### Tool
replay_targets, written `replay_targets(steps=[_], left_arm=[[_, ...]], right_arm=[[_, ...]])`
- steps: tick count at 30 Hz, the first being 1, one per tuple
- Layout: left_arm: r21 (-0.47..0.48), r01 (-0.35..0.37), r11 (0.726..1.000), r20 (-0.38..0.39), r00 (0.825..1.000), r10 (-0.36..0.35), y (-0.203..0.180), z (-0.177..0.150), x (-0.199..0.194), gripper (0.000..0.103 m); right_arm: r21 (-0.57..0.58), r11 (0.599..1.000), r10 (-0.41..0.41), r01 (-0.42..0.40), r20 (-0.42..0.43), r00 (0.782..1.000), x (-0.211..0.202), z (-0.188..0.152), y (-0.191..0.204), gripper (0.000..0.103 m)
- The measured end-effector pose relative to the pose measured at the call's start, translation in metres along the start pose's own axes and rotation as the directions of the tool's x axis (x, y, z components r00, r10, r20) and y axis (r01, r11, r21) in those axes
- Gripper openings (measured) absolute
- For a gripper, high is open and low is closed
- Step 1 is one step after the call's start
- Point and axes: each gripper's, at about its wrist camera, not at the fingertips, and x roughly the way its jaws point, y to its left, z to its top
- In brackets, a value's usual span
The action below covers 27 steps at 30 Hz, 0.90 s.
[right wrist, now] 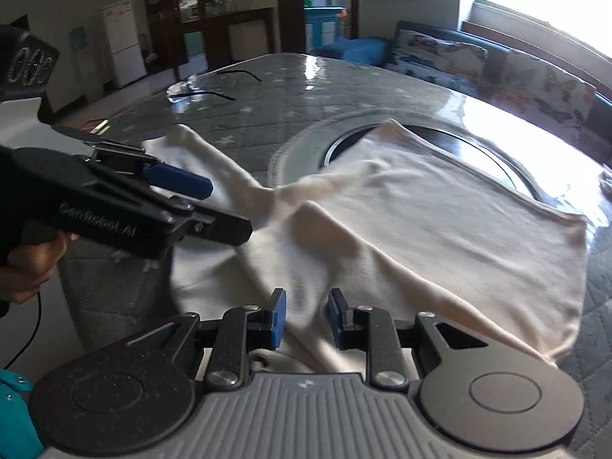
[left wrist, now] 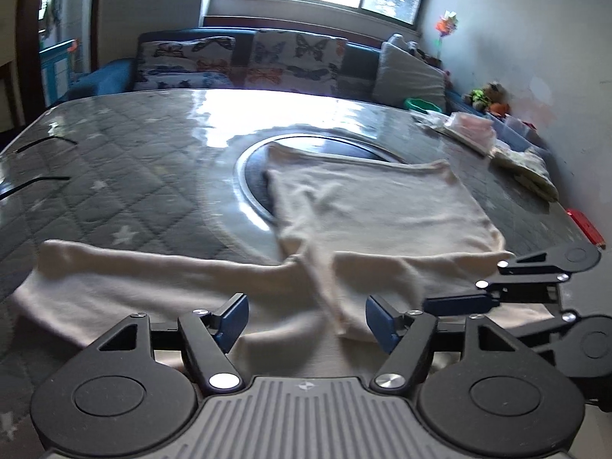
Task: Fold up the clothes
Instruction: 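Move the left gripper toward the other sleeve of the shirt, then close the left gripper on the cuff of the other sleeve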
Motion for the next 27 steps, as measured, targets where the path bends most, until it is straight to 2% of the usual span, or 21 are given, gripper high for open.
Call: replay_targets(steps=[9, 15, 18, 22, 25, 27], left_arm=[[-0.098, -0.111, 0.989, 0.015, 0.994, 0.113, 0.044, -0.006, -0.012, 0.075], [-0.180, -0.199, 0.963, 0.018, 0.978, 0.206, 0.073, -0.009, -0.020, 0.076], [-0.224, -0.253, 0.941, 0.021, 0.964, 0.264, 0.089, -0.009, -0.024, 0.077], [-0.308, -0.329, 0.892, -0.001, 0.938, 0.346, 0.115, -0.009, -0.027, 0.077], [-0.359, -0.369, 0.857, -0.017, 0.921, 0.389, 0.132, -0.008, -0.027, 0.077], [-0.374, -0.381, 0.846, -0.025, 0.916, 0.401, 0.139, -0.007, -0.025, 0.075]], right_arm=[[0.018, 0.999, 0.041, -0.041, 0.011, 0.999, 0.009, 0.008, 0.006, 0.024], [-0.024, 0.997, 0.073, -0.073, 0.021, 0.997, 0.012, 0.009, 0.021, 0.025], [-0.015, 0.997, 0.078, -0.078, 0.013, 0.997, 0.016, 0.010, 0.023, 0.026], [-0.024, 0.996, 0.081, -0.080, 0.017, 0.997, 0.015, 0.009, 0.026, 0.030], [-0.018, 0.997, 0.077, -0.076, 0.032, 0.997, 0.009, 0.010, 0.025, 0.031], [-0.015, 0.997, 0.070, -0.069, 0.042, 0.997, 0.005, 0.011, 0.024, 0.031]])
